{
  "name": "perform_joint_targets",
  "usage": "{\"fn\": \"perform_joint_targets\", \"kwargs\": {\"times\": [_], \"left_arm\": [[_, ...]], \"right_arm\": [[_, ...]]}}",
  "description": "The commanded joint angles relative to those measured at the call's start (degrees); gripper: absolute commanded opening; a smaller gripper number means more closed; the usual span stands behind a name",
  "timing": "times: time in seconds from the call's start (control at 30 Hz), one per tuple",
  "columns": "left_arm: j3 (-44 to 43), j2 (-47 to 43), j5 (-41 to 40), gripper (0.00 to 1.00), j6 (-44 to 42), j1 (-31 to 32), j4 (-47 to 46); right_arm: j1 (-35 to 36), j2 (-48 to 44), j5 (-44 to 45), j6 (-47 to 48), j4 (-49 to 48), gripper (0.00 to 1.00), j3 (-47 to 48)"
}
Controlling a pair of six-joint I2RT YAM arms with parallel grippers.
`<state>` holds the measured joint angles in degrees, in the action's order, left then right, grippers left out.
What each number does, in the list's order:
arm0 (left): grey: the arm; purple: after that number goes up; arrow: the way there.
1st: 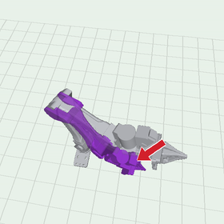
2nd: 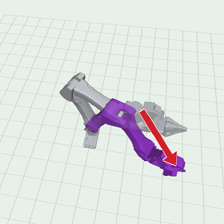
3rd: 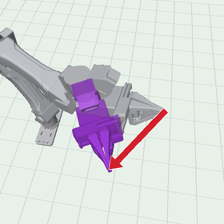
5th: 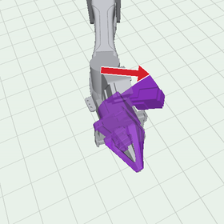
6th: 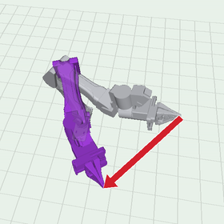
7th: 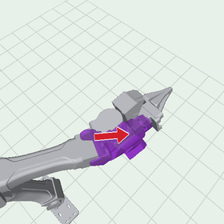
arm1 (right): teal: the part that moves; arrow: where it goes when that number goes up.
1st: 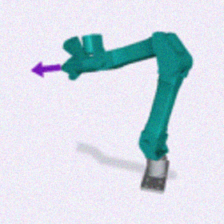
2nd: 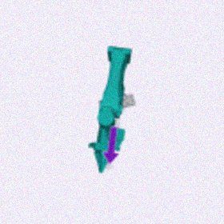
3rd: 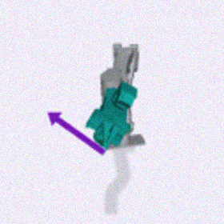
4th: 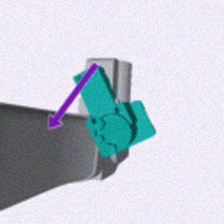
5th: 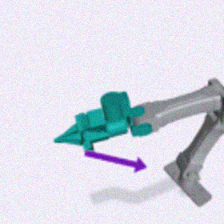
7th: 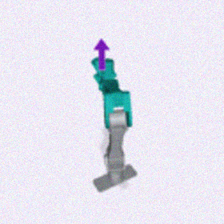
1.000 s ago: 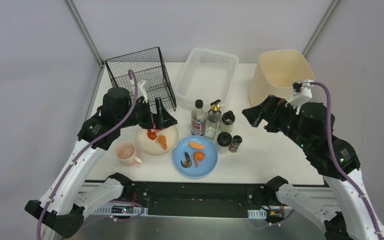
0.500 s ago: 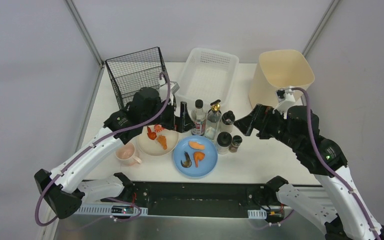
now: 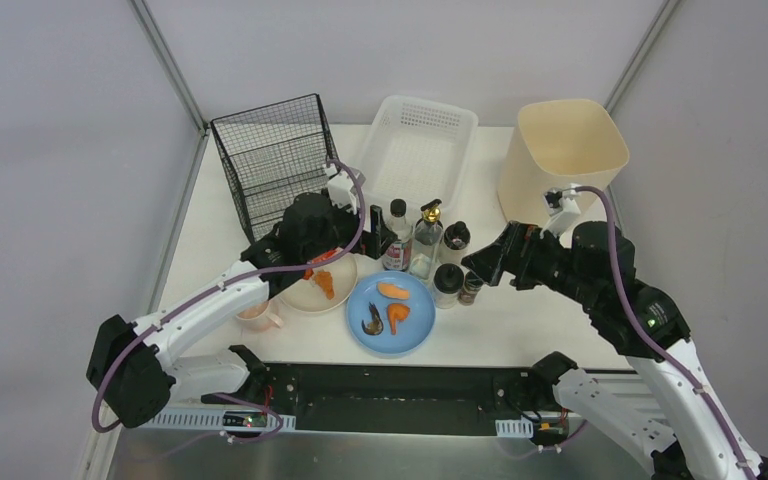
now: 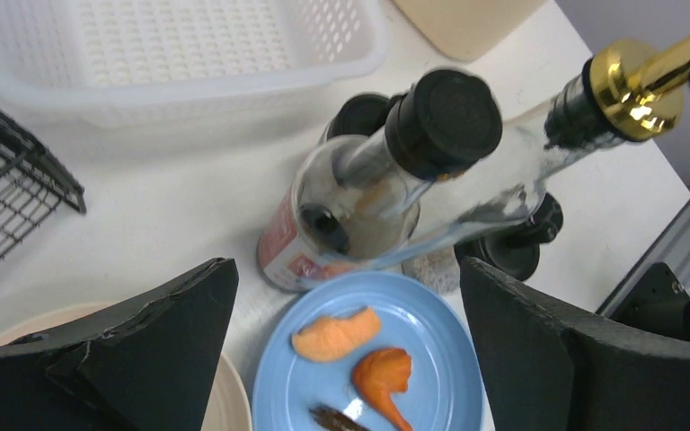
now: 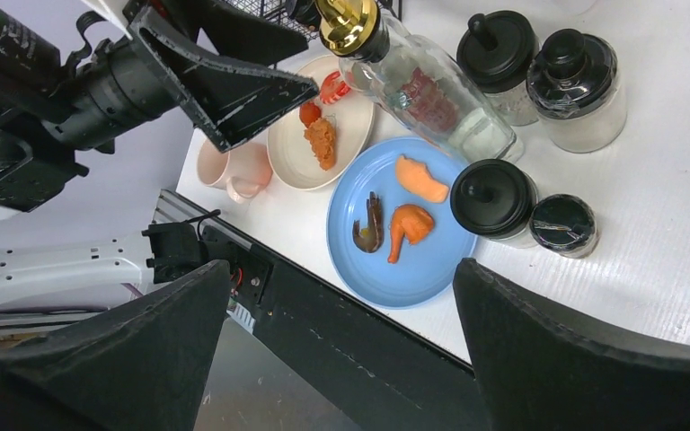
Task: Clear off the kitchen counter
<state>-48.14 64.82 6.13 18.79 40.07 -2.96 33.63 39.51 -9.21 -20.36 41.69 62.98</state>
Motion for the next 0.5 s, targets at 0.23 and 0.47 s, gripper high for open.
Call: {"fn": "perform_joint_targets", "kwargs": {"times": [0.23, 0.47], "left_arm": [[0.7, 6.2, 0.2, 0.94, -2.9, 0.1, -21.9], [-0.3, 10.0, 2.0, 0.84, -2.4, 0.2, -24.0]], "right_arm": [[0.2, -1.5, -2.8, -0.1, -3.4, 0.99, -2.2], [0.2, -1.4, -2.9, 0.3, -3.0, 0.99, -2.7]]}}
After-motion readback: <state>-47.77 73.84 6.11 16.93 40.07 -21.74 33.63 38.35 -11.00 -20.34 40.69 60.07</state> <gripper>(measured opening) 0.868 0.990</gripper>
